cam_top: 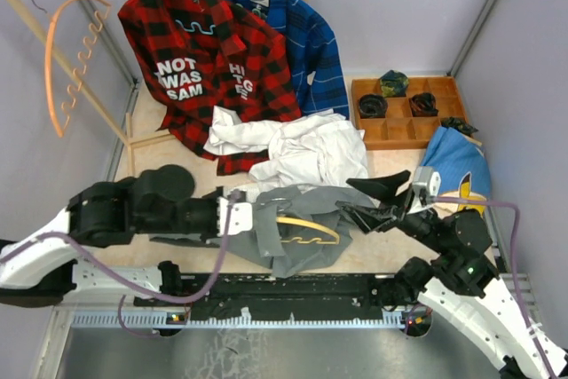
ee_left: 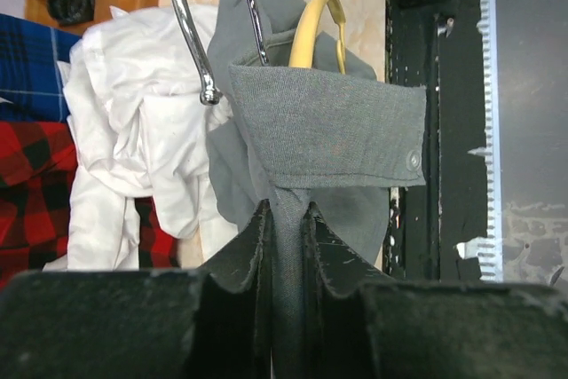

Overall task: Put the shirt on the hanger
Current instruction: Hang the shirt on the hanger.

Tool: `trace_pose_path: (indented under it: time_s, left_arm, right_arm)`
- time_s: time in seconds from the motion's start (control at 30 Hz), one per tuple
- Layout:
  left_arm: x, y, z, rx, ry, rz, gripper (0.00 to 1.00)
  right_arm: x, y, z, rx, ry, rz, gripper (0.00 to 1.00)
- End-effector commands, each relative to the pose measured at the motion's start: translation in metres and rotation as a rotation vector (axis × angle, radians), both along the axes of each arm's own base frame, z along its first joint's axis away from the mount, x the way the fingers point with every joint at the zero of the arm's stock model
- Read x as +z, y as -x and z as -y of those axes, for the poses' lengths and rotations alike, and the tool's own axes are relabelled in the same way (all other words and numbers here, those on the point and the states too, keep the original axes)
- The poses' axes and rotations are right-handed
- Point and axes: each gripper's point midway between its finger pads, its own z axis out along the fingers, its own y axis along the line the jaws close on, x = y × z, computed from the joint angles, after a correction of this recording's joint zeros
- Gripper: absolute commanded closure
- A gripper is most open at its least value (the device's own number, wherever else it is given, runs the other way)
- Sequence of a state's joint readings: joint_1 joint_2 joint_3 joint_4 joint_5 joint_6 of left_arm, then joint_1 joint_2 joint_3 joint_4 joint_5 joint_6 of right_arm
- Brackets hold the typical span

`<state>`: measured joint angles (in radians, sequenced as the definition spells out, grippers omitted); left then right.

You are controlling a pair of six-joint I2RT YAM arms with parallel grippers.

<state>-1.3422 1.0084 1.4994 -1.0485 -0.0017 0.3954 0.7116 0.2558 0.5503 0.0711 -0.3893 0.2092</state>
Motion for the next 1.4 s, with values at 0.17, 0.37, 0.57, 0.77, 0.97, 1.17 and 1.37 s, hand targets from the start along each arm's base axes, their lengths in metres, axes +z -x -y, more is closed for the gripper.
trace_pose_path:
  time_s: [0.17, 0.37, 0.57, 0.77, 0.97, 1.17, 1.37]
  left_arm:
    - [0.067, 0.014, -0.029, 0.000, 0.380, 0.016, 1.00]
    - [0.081, 0.018, -0.037, -0.012, 0.449, 0.023, 1.00]
    - [0.085, 0.026, -0.034, -0.070, 0.454, 0.029, 1.00]
    - [0.088, 0.024, -0.032, -0.064, 0.460, 0.039, 1.00]
    - [0.093, 0.004, -0.038, 0.098, 0.540, 0.004, 1.00]
    - [0.113, -0.015, -0.056, 0.264, 0.744, -0.024, 1.00]
    - [0.128, -0.033, -0.062, 0.377, 0.812, -0.012, 1.00]
  right_arm:
    - [-0.052, -0.013, 0.014, -0.120, 0.161, -0.318, 0.46]
    - [-0.048, 0.018, -0.018, 0.159, 0.181, -0.271, 0.55]
    - [-0.050, 0.034, -0.038, 0.341, 0.188, -0.237, 0.71]
    - [-0.046, -0.002, -0.024, 0.104, 0.179, -0.246, 0.60]
    - [-0.053, -0.044, 0.053, -0.406, 0.137, -0.392, 0.56]
    - [-0.057, -0.021, 0.072, -0.399, -0.047, -0.501, 0.49]
    - [-0.058, -0.014, 0.058, -0.297, -0.129, -0.533, 0.51]
